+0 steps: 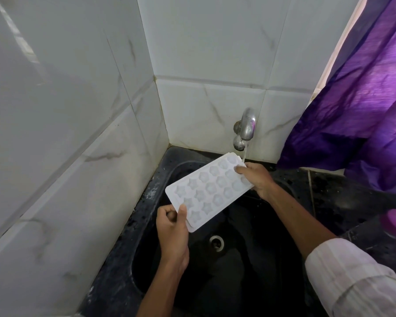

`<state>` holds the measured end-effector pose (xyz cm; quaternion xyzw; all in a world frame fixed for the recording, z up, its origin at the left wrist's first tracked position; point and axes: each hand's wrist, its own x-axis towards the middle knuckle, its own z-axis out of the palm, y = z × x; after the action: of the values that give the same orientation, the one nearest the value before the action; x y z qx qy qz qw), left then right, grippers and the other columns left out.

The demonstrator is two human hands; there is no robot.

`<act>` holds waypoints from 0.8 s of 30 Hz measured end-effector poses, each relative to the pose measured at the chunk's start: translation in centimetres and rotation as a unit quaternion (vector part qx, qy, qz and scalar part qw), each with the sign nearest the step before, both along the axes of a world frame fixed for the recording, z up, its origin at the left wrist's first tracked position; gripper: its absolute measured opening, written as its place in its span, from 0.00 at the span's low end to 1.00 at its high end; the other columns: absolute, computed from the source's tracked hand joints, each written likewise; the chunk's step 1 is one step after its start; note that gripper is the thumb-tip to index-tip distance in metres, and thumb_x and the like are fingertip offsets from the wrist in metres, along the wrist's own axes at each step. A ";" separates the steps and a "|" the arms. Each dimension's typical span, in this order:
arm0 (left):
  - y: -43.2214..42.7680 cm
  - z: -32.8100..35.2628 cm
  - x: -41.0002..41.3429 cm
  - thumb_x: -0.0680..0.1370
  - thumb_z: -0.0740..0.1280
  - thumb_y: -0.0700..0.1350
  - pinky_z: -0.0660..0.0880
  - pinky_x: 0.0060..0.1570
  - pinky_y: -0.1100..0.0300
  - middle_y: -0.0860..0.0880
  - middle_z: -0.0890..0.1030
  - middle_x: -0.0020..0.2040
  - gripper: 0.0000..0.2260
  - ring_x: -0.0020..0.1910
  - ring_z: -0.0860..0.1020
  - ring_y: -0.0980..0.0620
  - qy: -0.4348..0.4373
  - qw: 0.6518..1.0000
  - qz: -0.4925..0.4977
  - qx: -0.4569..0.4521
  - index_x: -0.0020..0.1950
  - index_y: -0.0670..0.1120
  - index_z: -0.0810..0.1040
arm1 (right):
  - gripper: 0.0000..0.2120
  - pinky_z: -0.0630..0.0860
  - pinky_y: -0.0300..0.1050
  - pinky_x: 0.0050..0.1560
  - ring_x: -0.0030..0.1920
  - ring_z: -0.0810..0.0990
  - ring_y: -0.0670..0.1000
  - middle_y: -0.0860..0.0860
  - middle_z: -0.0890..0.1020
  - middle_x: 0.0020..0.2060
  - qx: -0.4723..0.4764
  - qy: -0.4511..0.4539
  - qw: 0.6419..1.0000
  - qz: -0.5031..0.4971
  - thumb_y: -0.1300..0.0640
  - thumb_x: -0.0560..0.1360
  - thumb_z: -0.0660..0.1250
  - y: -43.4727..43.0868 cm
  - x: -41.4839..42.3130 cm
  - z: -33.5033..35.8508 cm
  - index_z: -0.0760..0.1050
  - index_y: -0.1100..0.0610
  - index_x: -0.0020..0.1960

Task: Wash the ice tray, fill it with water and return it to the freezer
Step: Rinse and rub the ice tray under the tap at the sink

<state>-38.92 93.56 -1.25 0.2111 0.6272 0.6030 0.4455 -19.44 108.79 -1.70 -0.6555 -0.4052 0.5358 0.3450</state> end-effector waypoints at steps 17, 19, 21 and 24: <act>-0.5 -2.6 -1.7 0.79 0.67 0.32 0.74 0.53 0.70 0.52 0.79 0.59 0.07 0.55 0.77 0.62 0.474 0.849 -0.145 0.181 0.53 0.42 0.74 | 0.09 0.77 0.46 0.55 0.53 0.80 0.48 0.50 0.82 0.53 -0.058 0.037 0.996 -0.049 0.61 0.80 0.64 -1.3 0.6 -4.3 0.80 0.50 0.54; -0.1 -2.2 -1.4 0.79 0.67 0.36 0.71 0.46 0.75 0.54 0.80 0.57 0.05 0.51 0.77 0.68 0.391 0.910 -0.070 0.120 0.46 0.41 0.73 | 0.08 0.78 0.45 0.54 0.54 0.81 0.48 0.49 0.82 0.54 -0.051 0.037 0.996 -0.063 0.61 0.79 0.65 -1.4 0.9 -4.4 0.80 0.50 0.52; 0.5 -1.9 -0.9 0.80 0.68 0.40 0.72 0.40 0.73 0.49 0.81 0.54 0.07 0.45 0.79 0.64 0.247 0.968 -0.004 0.042 0.45 0.42 0.71 | 0.07 0.78 0.47 0.58 0.54 0.81 0.48 0.49 0.82 0.54 -0.035 0.037 0.996 -0.078 0.60 0.79 0.65 -1.5 1.0 -4.1 0.79 0.49 0.50; 1.5 -2.0 -0.5 0.81 0.67 0.42 0.77 0.42 0.62 0.44 0.81 0.49 0.05 0.46 0.81 0.51 0.068 0.997 0.045 -0.007 0.48 0.44 0.72 | 0.05 0.77 0.49 0.60 0.56 0.81 0.48 0.48 0.82 0.55 -0.010 0.044 0.996 -0.079 0.55 0.79 0.65 -1.4 1.1 -3.5 0.78 0.48 0.53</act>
<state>-39.40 95.08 -3.26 0.2194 0.6693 0.6022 0.3758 -18.33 107.42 -5.24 -0.6648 -0.3312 0.5394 0.3966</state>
